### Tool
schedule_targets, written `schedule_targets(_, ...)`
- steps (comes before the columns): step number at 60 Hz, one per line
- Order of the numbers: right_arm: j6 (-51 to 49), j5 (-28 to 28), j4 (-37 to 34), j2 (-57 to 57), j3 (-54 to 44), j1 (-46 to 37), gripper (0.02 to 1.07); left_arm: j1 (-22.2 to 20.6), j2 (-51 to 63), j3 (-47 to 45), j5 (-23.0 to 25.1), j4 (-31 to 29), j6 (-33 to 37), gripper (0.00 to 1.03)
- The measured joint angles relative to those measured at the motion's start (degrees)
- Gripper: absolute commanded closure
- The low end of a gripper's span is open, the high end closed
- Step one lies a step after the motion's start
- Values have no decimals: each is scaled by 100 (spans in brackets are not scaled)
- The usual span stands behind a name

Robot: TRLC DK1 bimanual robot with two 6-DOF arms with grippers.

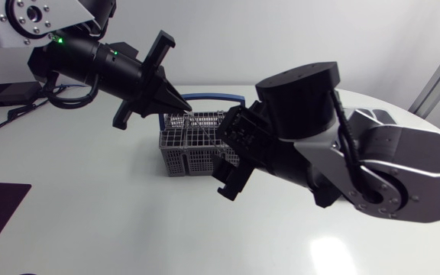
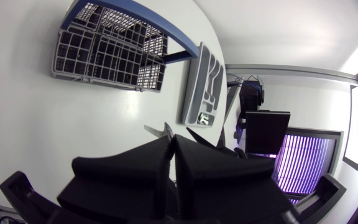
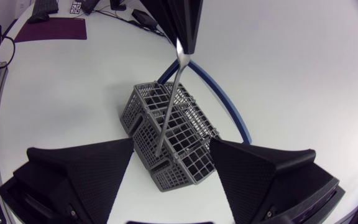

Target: Unload the cutlery basket into the drawer organizer.

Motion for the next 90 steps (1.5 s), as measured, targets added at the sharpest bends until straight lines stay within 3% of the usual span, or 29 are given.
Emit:
schedule_targets(14, 20, 17, 289, 358, 227, 33, 53, 0, -111, -186, 90, 396, -284, 99)
schedule_targets(35, 20, 98, 479, 791, 634, 37, 71, 2, -111, -271, 192, 570, -319, 99)
schedule_targets(48, 20, 101, 568, 887, 678, 37, 101, 9, -109, -280, 195, 601, -319, 99)
schedule_targets(67, 127, 240, 667, 887, 678, 37, 101, 48, -109, -310, 240, 664, -391, 98)
schedule_targets(79, 142, 267, 664, 887, 678, 33, 101, 59, -109, -345, 278, 656, -466, 55)
schedule_targets(87, 142, 188, 518, 887, 678, 22, 101, 197, -109, -345, 275, 658, -463, 13)
schedule_targets(90, 142, 103, 433, 885, 678, -9, 101, 269, -109, -345, 275, 658, -461, 11)
